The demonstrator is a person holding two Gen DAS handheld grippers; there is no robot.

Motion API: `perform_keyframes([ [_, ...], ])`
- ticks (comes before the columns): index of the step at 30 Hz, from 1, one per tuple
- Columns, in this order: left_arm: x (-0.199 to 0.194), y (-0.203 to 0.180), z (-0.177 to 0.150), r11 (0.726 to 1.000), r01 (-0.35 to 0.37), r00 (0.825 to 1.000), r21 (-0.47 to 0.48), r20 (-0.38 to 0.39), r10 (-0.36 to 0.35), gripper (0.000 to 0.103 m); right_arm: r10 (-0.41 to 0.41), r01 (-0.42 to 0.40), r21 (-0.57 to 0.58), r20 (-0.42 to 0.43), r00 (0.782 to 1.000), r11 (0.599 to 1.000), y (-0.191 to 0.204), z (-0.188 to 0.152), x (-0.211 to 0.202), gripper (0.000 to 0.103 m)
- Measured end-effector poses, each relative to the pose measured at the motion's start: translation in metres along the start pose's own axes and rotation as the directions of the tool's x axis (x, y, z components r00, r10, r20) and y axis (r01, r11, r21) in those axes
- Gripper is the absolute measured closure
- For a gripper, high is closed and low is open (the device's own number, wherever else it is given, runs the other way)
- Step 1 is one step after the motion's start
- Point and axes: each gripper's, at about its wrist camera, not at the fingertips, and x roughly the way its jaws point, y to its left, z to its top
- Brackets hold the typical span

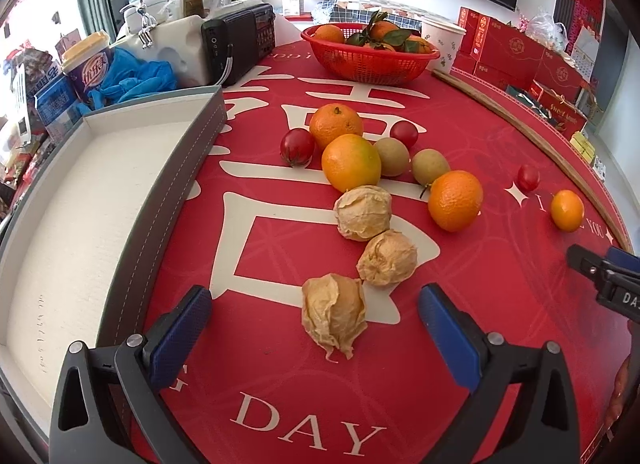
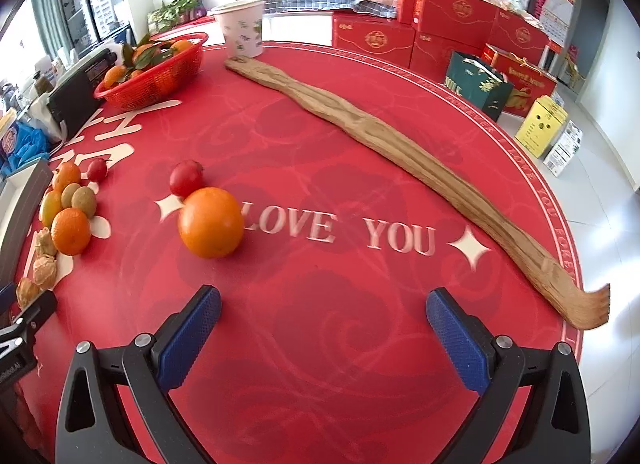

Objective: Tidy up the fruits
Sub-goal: 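Close left tool on the tan papery fruit while right tool grasps the orange, then carry the tan fruit in left tool and orange in right tool over the white tray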

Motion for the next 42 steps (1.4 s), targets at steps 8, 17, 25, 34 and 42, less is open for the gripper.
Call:
perform_keyframes([
  [8,-0.008,-0.009,-0.001,0.998,0.035,0.999,0.050,0.028,-0.036,0.027,0.042,-0.041,-0.069,0.006,0.999,0.997,0.040,0.021,0.015,0.000],
  [17,-0.013,0.006,0.000,0.989,0.148,0.987,0.018,0.055,-0.149,0.078,0.060,-0.053,-0.081,0.076,0.995,0.995,0.059,0.029,0.009,0.067],
  [25,-0.020,0.022,0.001,0.988,0.155,0.984,-0.018,0.087,-0.153,0.078,0.210,-0.210,-0.012,0.090,0.974,0.978,0.054,0.025,0.001,0.067],
  [34,-0.036,0.023,0.004,0.996,0.086,0.980,0.008,0.180,-0.086,0.078,0.264,-0.261,-0.044,0.155,0.952,0.964,0.067,0.024,-0.019,0.067],
  [42,-0.044,0.026,0.010,0.998,0.064,0.974,-0.002,0.219,-0.062,0.078,0.283,-0.277,-0.060,0.160,0.946,0.959,0.078,0.024,-0.021,0.067],
])
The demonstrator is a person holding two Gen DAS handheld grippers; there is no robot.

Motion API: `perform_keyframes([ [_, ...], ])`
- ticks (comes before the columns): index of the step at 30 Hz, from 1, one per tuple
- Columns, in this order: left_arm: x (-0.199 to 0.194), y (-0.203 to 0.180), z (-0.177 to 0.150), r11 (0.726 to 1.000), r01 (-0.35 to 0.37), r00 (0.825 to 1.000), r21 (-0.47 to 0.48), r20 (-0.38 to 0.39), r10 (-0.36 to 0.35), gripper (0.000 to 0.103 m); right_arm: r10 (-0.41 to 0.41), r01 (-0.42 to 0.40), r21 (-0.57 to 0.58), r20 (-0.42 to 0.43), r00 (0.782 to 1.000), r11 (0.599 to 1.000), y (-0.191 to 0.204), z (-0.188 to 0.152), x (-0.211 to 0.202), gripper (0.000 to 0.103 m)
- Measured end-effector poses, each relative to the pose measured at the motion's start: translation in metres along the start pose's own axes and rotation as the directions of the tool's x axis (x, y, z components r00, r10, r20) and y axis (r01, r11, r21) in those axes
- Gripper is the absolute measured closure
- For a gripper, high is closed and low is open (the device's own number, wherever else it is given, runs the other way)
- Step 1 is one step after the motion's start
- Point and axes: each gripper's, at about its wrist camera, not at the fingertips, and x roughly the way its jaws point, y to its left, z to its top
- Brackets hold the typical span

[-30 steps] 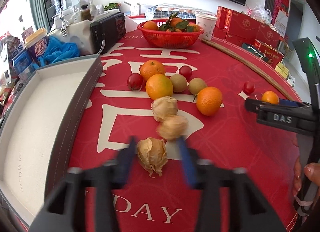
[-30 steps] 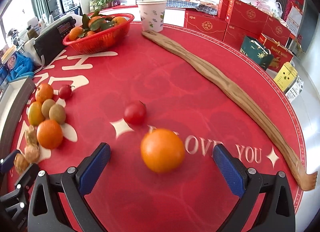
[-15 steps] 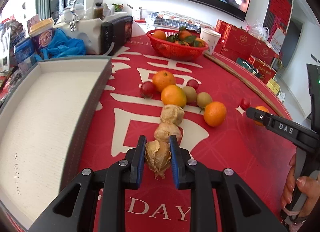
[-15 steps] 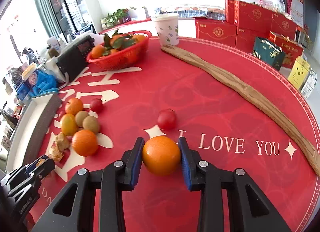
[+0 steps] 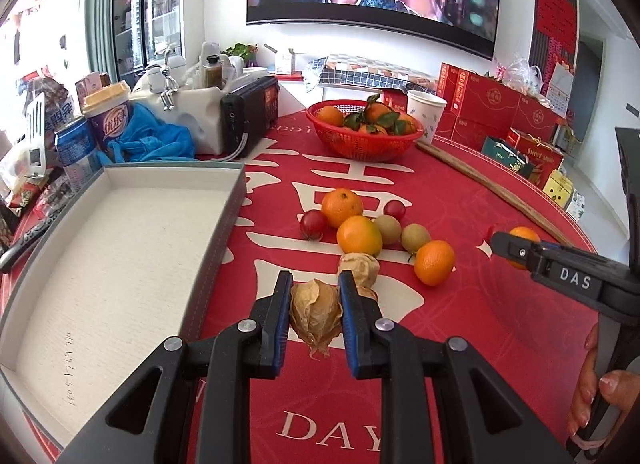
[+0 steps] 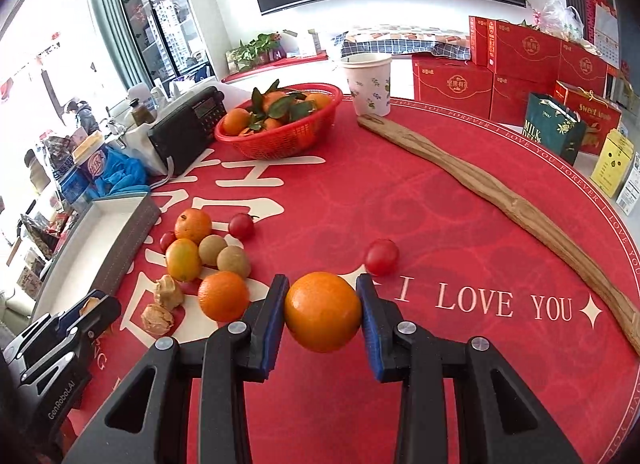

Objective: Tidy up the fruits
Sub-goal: 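Carry the tan fruit in left tool and orange in right tool over the white tray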

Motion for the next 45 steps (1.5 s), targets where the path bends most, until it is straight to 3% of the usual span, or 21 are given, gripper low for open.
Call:
perform_keyframes([
  [18,-0.009,0.047,0.013,0.993,-0.078,0.997,-0.093,0.013,0.080,0.078,0.054,-0.050,-0.073,0.052,0.997,0.996,0.039,0.007,-0.007,0.067],
  [26,-0.014,0.066,0.019,0.988,-0.108,0.994,-0.109,0.021,0.111,0.078,0.137,-0.128,-0.130,0.060,0.989,0.983,0.081,0.019,-0.016,0.067],
  [31,-0.017,0.090,0.023,0.980,-0.147,0.988,-0.134,0.016,0.151,0.078,0.238,-0.230,-0.159,0.029,0.971,0.960,0.127,0.028,-0.013,0.067],
  [36,-0.015,0.114,0.025,0.967,-0.203,0.979,-0.157,-0.006,0.205,0.078,0.353,-0.348,-0.182,-0.007,0.936,0.920,0.172,0.037,-0.013,0.067],
  [42,-0.008,0.135,0.019,0.949,-0.258,0.966,-0.180,-0.045,0.254,0.078,0.421,-0.423,-0.203,-0.053,0.905,0.883,0.205,0.028,-0.004,0.067],
  [45,-0.007,0.141,0.016,0.944,-0.272,0.962,-0.189,-0.057,0.266,0.078,0.426,-0.435,-0.214,-0.088,0.900,0.875,0.215,0.019,0.002,0.067],
])
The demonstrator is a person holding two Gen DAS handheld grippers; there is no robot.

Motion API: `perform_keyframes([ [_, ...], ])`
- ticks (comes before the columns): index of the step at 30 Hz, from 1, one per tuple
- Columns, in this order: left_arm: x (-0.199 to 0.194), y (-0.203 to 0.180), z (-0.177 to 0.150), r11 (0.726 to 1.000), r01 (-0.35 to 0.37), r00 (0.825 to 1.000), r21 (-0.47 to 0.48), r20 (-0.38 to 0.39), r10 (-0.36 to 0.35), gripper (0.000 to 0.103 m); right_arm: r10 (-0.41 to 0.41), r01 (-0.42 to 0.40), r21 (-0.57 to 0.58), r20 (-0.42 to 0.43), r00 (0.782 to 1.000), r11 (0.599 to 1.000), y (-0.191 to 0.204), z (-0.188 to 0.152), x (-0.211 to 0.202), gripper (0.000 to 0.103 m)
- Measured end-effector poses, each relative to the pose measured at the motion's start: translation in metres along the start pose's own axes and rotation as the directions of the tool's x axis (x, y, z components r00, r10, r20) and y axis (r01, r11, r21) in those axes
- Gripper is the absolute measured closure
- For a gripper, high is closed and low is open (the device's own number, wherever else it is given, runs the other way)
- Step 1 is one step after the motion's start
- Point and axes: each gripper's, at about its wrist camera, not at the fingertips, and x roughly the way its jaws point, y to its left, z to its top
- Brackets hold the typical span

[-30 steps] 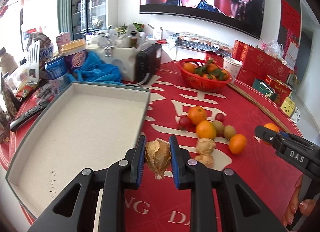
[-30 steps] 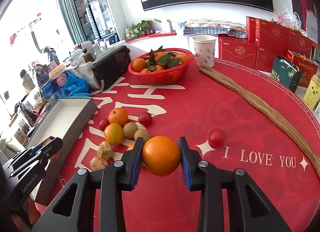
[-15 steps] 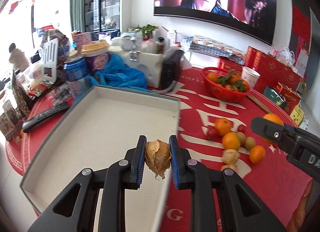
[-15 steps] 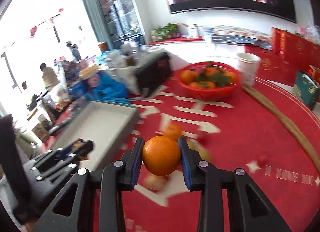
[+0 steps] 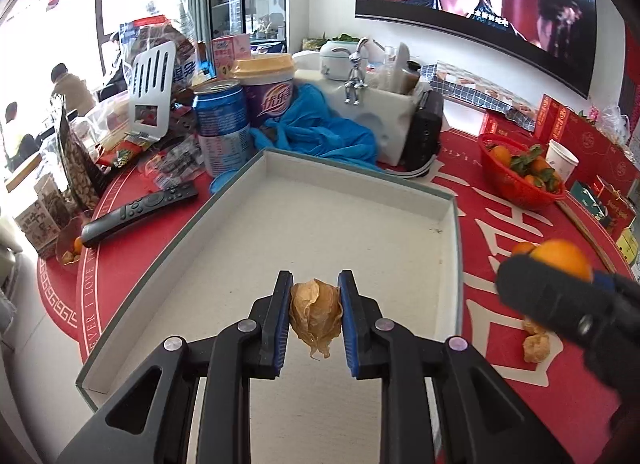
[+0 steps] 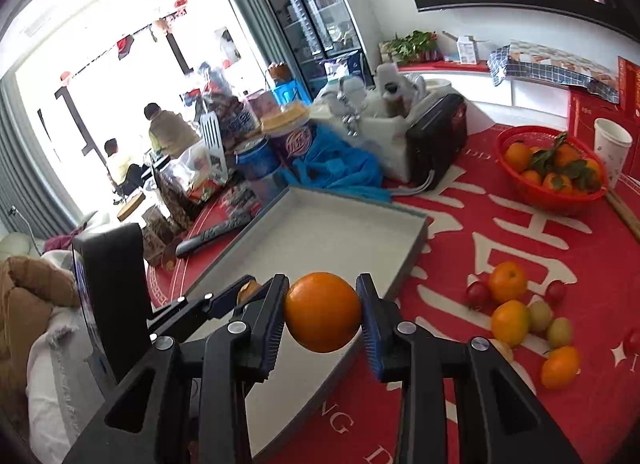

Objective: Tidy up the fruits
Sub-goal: 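Carry the tan fruit in left tool and orange in right tool over the white tray, then open right tool to drop the orange into the tray while left tool releases the tan fruit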

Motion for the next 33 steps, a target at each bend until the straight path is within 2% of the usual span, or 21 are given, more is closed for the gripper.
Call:
perform_keyframes([
  [7,0.008,0.006,-0.003,0.999,-0.029,0.999,-0.012,-0.027,0.029,0.078,0.021,-0.021,0.004,-0.066,0.998,1.000,0.001,-0.011,0.025,0.067],
  [21,0.017,0.032,-0.005,0.991,-0.108,0.993,-0.075,-0.058,0.104,0.078,0.017,-0.017,0.001,-0.090,0.996,1.000,-0.002,-0.016,0.037,0.067],
  [31,0.016,0.050,-0.005,0.983,-0.121,0.991,-0.137,-0.067,0.113,0.077,-0.001,-0.012,-0.101,-0.128,0.992,0.995,0.020,-0.028,0.054,0.067],
  [33,0.016,0.051,-0.006,0.980,-0.140,0.989,-0.140,-0.067,0.132,0.072,-0.002,-0.014,-0.120,-0.126,0.992,0.993,0.022,-0.030,0.055,0.067],
])
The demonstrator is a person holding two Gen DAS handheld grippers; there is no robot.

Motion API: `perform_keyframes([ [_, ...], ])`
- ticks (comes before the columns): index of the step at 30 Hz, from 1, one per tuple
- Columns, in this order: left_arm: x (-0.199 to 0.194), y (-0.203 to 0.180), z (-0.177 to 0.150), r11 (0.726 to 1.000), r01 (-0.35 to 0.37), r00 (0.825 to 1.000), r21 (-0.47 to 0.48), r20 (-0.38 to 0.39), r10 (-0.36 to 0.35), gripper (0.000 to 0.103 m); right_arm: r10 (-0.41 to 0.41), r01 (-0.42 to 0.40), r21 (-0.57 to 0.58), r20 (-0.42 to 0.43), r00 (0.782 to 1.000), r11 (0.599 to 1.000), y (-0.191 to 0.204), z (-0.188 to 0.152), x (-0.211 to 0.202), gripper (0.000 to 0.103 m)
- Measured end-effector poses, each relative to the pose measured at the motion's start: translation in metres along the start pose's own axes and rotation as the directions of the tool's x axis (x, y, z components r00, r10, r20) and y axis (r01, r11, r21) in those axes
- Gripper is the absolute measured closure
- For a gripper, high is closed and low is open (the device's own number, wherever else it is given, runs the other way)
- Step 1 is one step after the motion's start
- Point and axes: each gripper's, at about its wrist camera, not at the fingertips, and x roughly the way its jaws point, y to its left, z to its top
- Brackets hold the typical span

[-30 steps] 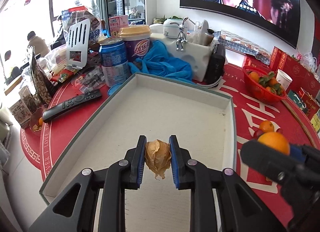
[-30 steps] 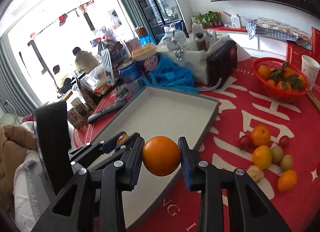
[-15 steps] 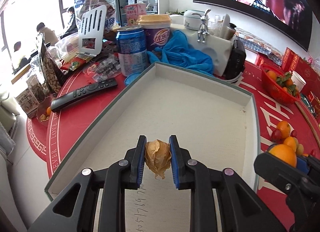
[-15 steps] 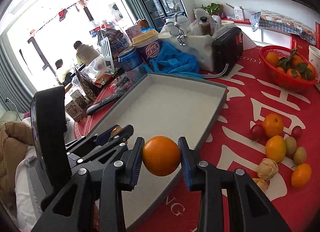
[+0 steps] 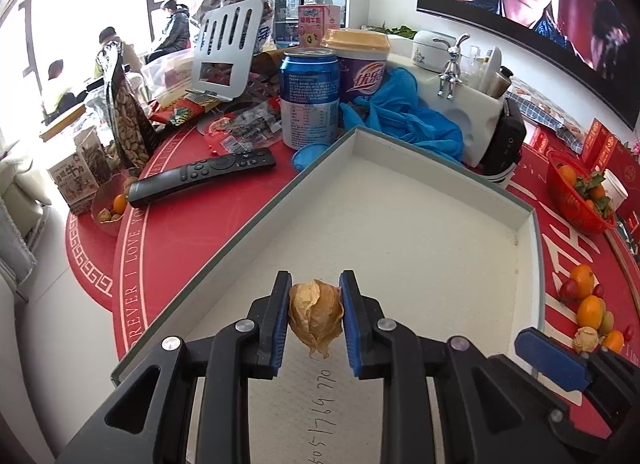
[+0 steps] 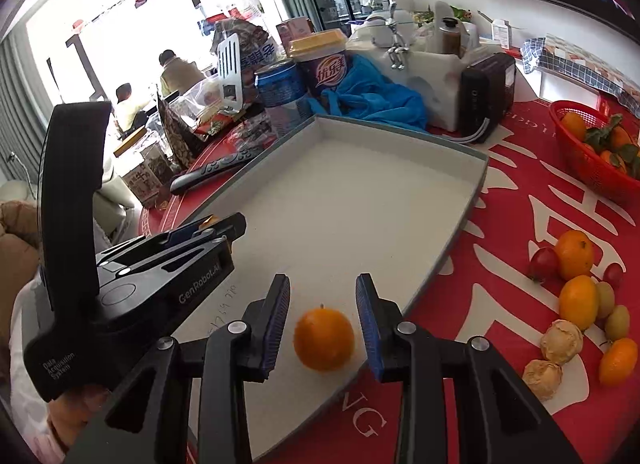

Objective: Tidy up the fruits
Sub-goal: 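Open right tool to drop the orange into the tray while left tool releases the tan fruit, then withdraw both tools from the tray back toward the fruit on the table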

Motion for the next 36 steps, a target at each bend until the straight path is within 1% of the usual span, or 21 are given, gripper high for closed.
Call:
perform_keyframes([
  [1,0.000,0.000,0.000,1.000,-0.006,1.000,-0.005,0.003,0.006,0.067,-0.007,0.007,-0.005,0.003,1.000,1.000,0.001,-0.001,0.000,0.067],
  [3,-0.003,0.002,0.001,0.999,-0.026,0.999,-0.020,0.019,0.026,0.030,0.004,-0.004,-0.003,-0.003,1.000,1.000,0.000,0.000,0.000,0.065],
  [4,-0.005,0.004,0.001,0.999,-0.034,0.999,-0.033,0.034,0.036,0.024,0.005,-0.005,0.008,-0.006,1.000,1.000,-0.002,0.000,-0.001,0.056],
  [5,-0.009,0.006,0.002,0.998,-0.038,0.997,-0.044,0.060,0.041,0.023,-0.004,0.004,0.020,-0.002,1.000,1.000,-0.003,0.001,-0.002,0.040],
  [6,-0.013,0.006,0.003,0.998,-0.040,0.996,-0.048,0.078,0.044,0.022,-0.016,0.016,0.030,0.009,1.000,0.999,-0.006,0.002,-0.006,0.029],
  [7,-0.016,0.005,0.003,0.998,-0.039,0.994,-0.050,0.097,0.044,0.022,-0.017,0.016,0.042,0.021,1.000,0.999,-0.009,0.003,-0.010,0.008],
  [8,-0.021,0.004,0.003,0.998,-0.027,0.993,-0.049,0.116,0.033,0.021,-0.022,0.020,0.053,0.032,0.999,0.998,-0.012,0.005,-0.014,0.001],
  [12,-0.034,-0.012,-0.001,0.998,0.068,0.986,-0.011,0.153,-0.065,0.020,-0.062,0.053,0.108,0.088,0.994,0.993,-0.026,0.012,-0.040,0.000],
  [15,-0.045,-0.036,-0.007,0.986,0.152,0.974,0.069,0.162,-0.161,0.020,-0.108,0.089,0.154,0.122,0.987,0.984,-0.042,0.014,-0.061,0.000],
  [17,-0.054,-0.054,-0.012,0.974,0.185,0.963,0.129,0.172,-0.205,0.020,-0.135,0.103,0.220,0.138,0.981,0.970,-0.062,0.014,-0.075,0.000],
  [19,-0.061,-0.073,-0.019,0.952,0.235,0.950,0.195,0.163,-0.267,0.020,-0.154,0.107,0.286,0.147,0.977,0.952,-0.083,0.013,-0.088,0.000],
  [21,-0.065,-0.088,-0.025,0.930,0.282,0.938,0.235,0.135,-0.319,0.020,-0.190,0.134,0.330,0.143,0.971,0.934,-0.102,0.008,-0.098,0.000],
  [23,-0.068,-0.102,-0.031,0.903,0.336,0.923,0.268,0.095,-0.372,0.020,-0.244,0.188,0.348,0.124,0.962,0.918,-0.119,-0.004,-0.105,0.000],
  [25,-0.069,-0.116,-0.038,0.870,0.391,0.906,0.299,0.041,-0.421,0.020,-0.324,0.271,0.365,0.091,0.942,0.891,-0.139,-0.022,-0.111,0.000],
  [26,-0.069,-0.125,-0.042,0.852,0.416,0.897,0.317,0.009,-0.441,0.020,-0.348,0.297,0.372,0.077,0.934,0.879,-0.146,-0.030,-0.115,0.000],
  [27,-0.068,-0.133,-0.047,0.837,0.433,0.892,0.335,-0.024,-0.452,0.020,-0.380,0.334,0.387,0.046,0.924,0.860,-0.157,-0.040,-0.118,0.000],
  [29,-0.068,-0.147,-0.058,0.821,0.436,0.893,0.368,-0.065,-0.445,0.020,-0.396,0.359,0.412,0.006,0.918,0.838,-0.174,-0.057,-0.122,0.001],
  [31,-0.064,-0.160,-0.069,0.820,0.402,0.911,0.406,-0.084,-0.405,0.020,-0.391,0.368,0.431,-0.038,0.920,0.824,-0.188,-0.073,-0.125,0.001],
  [32,-0.062,-0.162,-0.072,0.819,0.397,0.914,0.415,-0.093,-0.396,0.020,-0.391,0.377,0.434,-0.062,0.918,0.818,-0.194,-0.080,-0.126,0.001],
  [35,-0.056,-0.165,-0.084,0.812,0.412,0.910,0.414,-0.138,-0.391,0.020,-0.405,0.406,0.426,-0.098,0.909,0.808,-0.202,-0.095,-0.127,0.001],
  [36,-0.055,-0.166,-0.086,0.809,0.417,0.908,0.415,-0.151,-0.390,0.020,-0.416,0.423,0.415,-0.112,0.902,0.806,-0.204,-0.100,-0.128,0.001],
])
